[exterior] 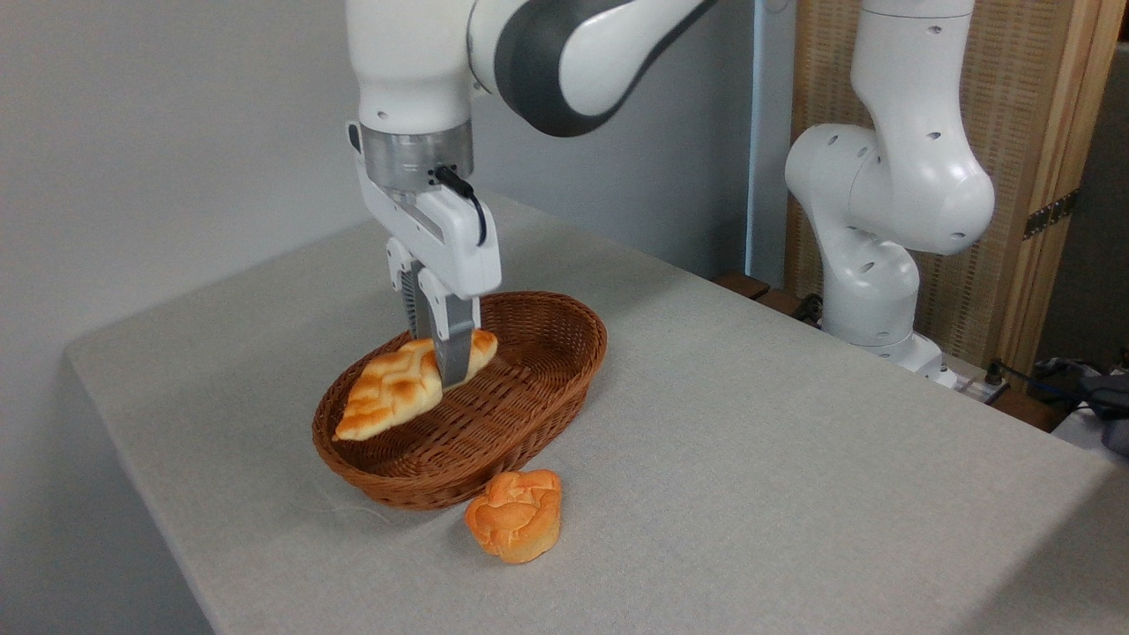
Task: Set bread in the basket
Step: 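Lower the loaf into the basket and open the gripper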
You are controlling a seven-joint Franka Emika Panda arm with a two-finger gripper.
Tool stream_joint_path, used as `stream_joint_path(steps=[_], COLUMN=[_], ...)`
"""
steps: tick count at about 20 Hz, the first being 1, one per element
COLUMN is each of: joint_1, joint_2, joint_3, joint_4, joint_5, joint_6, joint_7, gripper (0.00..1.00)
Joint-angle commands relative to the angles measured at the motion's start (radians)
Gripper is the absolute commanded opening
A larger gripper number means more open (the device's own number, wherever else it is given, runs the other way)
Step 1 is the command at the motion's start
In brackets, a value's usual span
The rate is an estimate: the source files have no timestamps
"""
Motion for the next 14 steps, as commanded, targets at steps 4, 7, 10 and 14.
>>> stream_joint_path(steps=[4, 7, 10, 14], joint_1=[0.003, 0.003, 0.004, 0.006], joint_2=[-0.010, -0.010, -0.004, 0.002], joint_3=[-0.060, -0.060, -0.059, -0.056], joint_4=[0.009, 0.009, 0.007, 0.007], joint_5=[-0.012, -0.012, -0.012, -0.006], joint_6=[-0.066, -0.079, -0.079, -0.079], joint_7=[-0.086, -0.116, -0.114, -0.108], gripper=[0.79, 1.00, 1.00, 1.00])
